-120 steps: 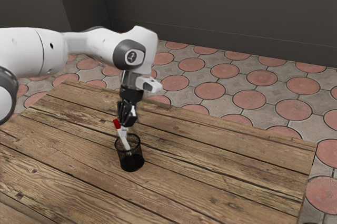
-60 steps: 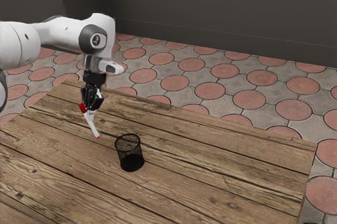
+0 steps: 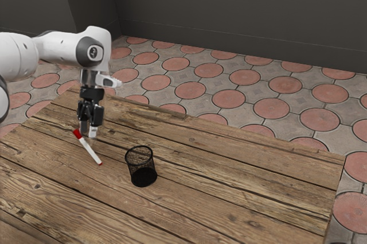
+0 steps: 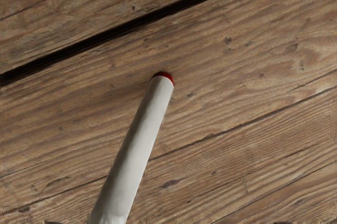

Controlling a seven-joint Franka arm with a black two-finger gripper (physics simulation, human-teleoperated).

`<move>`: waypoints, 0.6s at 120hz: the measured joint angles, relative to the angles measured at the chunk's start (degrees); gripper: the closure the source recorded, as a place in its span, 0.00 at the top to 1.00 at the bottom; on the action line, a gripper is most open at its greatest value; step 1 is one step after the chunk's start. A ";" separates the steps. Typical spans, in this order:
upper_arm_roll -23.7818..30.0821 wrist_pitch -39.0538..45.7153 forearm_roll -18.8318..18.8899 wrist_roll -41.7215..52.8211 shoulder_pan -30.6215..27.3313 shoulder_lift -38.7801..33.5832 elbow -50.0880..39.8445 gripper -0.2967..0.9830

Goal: Take the marker out of the pen holder and place it to the left of the pen holder.

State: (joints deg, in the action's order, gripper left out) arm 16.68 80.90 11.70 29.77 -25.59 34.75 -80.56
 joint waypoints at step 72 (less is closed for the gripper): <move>10.51 0.04 -0.33 0.98 11.59 -23.48 -2.68 0.76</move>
State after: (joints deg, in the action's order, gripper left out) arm 27.19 80.94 11.37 30.75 -14.00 11.27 -83.24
